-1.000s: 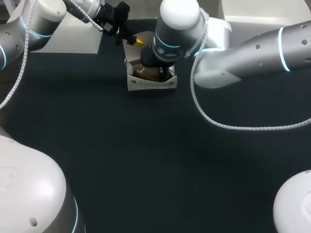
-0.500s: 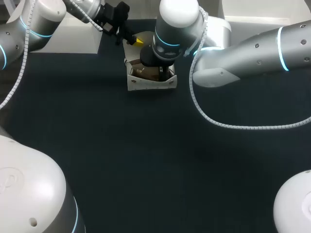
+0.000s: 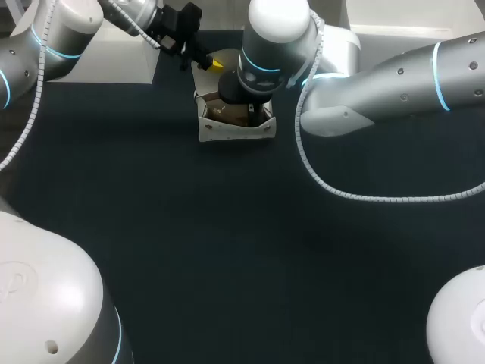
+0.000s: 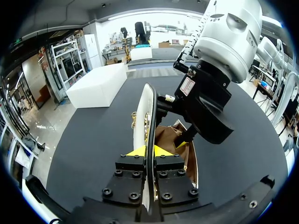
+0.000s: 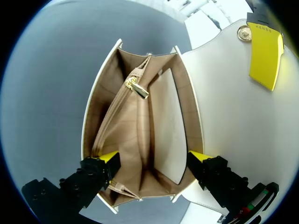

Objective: Pick up the bag, open it, inspect its contents, close it, and place it on the opposite side

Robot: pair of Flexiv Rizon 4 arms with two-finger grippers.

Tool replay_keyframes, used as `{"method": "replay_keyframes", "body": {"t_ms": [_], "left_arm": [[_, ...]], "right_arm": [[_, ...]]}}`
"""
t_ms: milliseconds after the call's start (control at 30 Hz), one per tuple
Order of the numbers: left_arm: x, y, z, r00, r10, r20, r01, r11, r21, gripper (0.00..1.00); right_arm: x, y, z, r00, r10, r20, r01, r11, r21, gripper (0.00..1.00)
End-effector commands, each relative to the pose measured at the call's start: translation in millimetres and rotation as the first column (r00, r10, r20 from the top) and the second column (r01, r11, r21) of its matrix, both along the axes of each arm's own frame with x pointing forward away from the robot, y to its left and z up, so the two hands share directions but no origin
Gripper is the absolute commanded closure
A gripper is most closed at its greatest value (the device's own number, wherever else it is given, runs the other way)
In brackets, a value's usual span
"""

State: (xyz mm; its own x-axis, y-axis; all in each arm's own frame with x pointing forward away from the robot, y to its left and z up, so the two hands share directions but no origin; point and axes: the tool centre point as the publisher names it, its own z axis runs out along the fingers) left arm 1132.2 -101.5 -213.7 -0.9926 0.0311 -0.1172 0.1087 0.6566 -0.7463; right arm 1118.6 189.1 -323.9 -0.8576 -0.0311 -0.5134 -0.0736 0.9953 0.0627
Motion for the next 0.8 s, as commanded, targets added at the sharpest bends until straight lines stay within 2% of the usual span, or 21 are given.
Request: {"method": "replay_keyframes", "body": {"t_ms": [33, 167, 200, 233, 267, 333, 567, 800], "left_arm": [[0.5, 0.1, -1.1, 1.0, -0.004, -0.001, 0.004, 1.0, -0.004, 1.0], [0.2, 0.1, -1.1, 1.0, -0.004, -0.001, 0.004, 1.0, -0.005, 1.0], [0.1, 0.1, -1.1, 1.0, -0.004, -0.001, 0.004, 1.0, -0.005, 1.0], [0.0, 0.1, -1.1, 1.0, -0.004, -0.001, 0.004, 1.0, -0.006, 1.0], [-0.1, 0.1, -1.0, 1.0, -0.004, -0.001, 0.004, 1.0, -0.006, 1.0], [-0.7, 0.2, -0.4, 1.0, -0.003, 0.0, 0.003, 1.0, -0.007, 1.0], [-3.2, -0.4, 3.2, 1.0, -0.003, 0.007, 0.003, 1.0, -0.007, 1.0], [-0.3, -2.1, -2.0, 1.0, 0.01, 0.006, -0.01, 1.0, 0.007, 1.0]], "right_arm": [[4.3, 1.6, -8.3, 1.0, -0.004, 0.002, 0.004, 1.0, -0.004, 0.0], [4.3, 1.5, -7.2, 1.0, -0.008, 0.005, 0.008, 1.0, -0.004, 0.0], [4.4, 1.3, -6.8, 1.0, -0.009, 0.005, 0.009, 1.0, -0.004, 0.04], [4.6, 1.2, -6.4, 1.0, -0.01, 0.006, 0.01, 1.0, -0.003, 0.21], [4.7, 0.9, -5.8, 1.0, -0.012, 0.009, 0.012, 1.0, -0.003, 0.51], [4.5, 0.4, -4.0, 1.0, -0.015, 0.013, 0.015, 1.0, -0.002, 0.64], [-1.4, -2.8, 16.2, 0.995, -0.044, 0.086, 0.043, 0.999, 0.007, 0.67], [-11.2, -8.2, 54.2, 0.975, -0.077, 0.207, 0.074, 0.997, 0.024, 0.65]]}}
